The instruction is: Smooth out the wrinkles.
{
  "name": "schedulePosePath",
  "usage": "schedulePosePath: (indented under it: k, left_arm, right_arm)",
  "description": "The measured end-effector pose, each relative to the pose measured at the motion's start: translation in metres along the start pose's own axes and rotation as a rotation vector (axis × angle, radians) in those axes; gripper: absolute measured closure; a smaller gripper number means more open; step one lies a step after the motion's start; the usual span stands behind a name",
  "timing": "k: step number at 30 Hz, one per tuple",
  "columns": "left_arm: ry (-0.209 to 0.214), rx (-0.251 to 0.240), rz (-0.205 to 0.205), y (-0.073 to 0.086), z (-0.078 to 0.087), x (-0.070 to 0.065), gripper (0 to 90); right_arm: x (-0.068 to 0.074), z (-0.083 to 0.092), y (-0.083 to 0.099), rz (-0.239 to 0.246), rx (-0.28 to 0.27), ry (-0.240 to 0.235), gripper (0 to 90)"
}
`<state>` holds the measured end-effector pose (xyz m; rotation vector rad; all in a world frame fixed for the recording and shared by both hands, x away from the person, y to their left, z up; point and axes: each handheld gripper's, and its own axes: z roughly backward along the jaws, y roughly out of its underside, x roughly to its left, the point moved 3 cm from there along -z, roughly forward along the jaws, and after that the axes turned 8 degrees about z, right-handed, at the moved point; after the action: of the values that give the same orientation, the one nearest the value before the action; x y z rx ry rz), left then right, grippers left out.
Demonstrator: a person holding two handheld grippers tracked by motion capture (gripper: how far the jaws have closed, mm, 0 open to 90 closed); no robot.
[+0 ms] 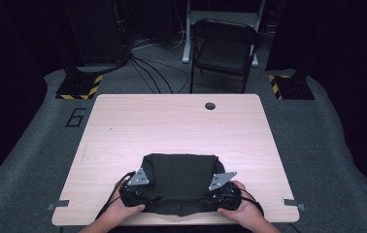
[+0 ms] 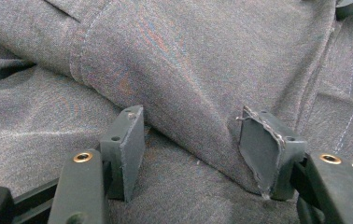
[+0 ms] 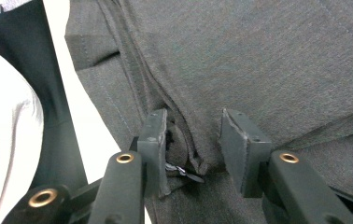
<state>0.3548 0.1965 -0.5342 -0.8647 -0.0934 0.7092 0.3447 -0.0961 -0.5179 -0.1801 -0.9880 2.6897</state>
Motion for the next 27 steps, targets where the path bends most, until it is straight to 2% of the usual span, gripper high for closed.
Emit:
schedulePosePath:
  k: [4, 6, 8, 9, 10, 13, 14, 15, 17, 21, 22, 23, 25, 26, 27]
  left_arm:
    - [-0.002, 0.0, 0.002, 0.0001, 0.0014, -0.0004, 40.0]
    - [0.016, 0.003, 0.014, 0.0, 0.0025, -0.0002, 39.9]
    - [0.031, 0.005, 0.026, -0.0005, 0.0038, 0.0009, 39.7]
    - [0.027, -0.003, 0.022, -0.0007, 0.0037, 0.0017, 39.7]
    - [0.039, 0.008, 0.023, -0.0008, 0.0049, 0.0021, 39.7]
    - [0.03, 0.002, 0.02, -0.0005, 0.0034, 0.0015, 39.7]
    - [0.04, 0.015, 0.013, -0.0005, 0.0038, 0.0015, 39.7]
    - [0.029, 0.004, 0.012, -0.0003, 0.0027, 0.0012, 39.7]
    - [0.035, 0.014, 0.004, -0.0001, 0.0032, 0.0022, 39.7]
    - [0.034, 0.0, 0.01, -0.0005, 0.0023, 0.0028, 39.7]
    - [0.036, 0.003, 0.022, -0.0004, 0.0024, 0.0021, 39.7]
    - [0.048, 0.015, 0.024, -0.0012, 0.0037, 0.0023, 39.7]
    - [0.045, 0.005, 0.031, -0.0026, 0.0041, 0.0023, 39.7]
    - [0.045, -0.001, 0.043, -0.0035, 0.0051, 0.002, 39.7]
    - [0.054, 0.008, 0.033, -0.0046, 0.007, 0.0027, 39.6]
  right_arm:
    - [0.0013, 0.0035, 0.0007, -0.033, -0.039, -0.028, 52.9]
    - [0.0018, 0.0053, 0.0003, -0.066, -0.069, -0.04, 51.0]
    - [0.0016, 0.0081, 0.0012, -0.082, -0.076, -0.055, 50.1]
    - [0.0013, 0.0086, 0.0015, -0.079, -0.087, -0.057, 49.8]
    - [0.0018, 0.0098, 0.0024, -0.087, -0.086, -0.06, 49.5]
    - [0.0027, 0.0082, 0.0057, -0.061, -0.062, -0.054, 47.6]
    - [0.0031, 0.0068, 0.0062, -0.061, -0.058, -0.05, 47.5]
    - [0.0025, 0.0059, 0.0069, -0.045, -0.049, -0.053, 47.3]
    - [0.0026, 0.0051, 0.0066, -0.051, -0.05, -0.047, 46.9]
    - [0.0042, 0.0024, 0.0081, -0.032, -0.047, -0.04, 44.8]
    - [0.0041, 0.003, 0.0078, -0.031, -0.039, -0.041, 44.3]
    - [0.0043, 0.0031, 0.0076, -0.034, -0.041, -0.042, 43.8]
    - [0.0038, 0.005, 0.0064, -0.035, -0.045, -0.054, 42.9]
    - [0.0031, 0.0061, 0.0051, -0.049, -0.054, -0.056, 41.8]
    - [0.0029, 0.0087, 0.0038, -0.071, -0.067, -0.064, 41.6]
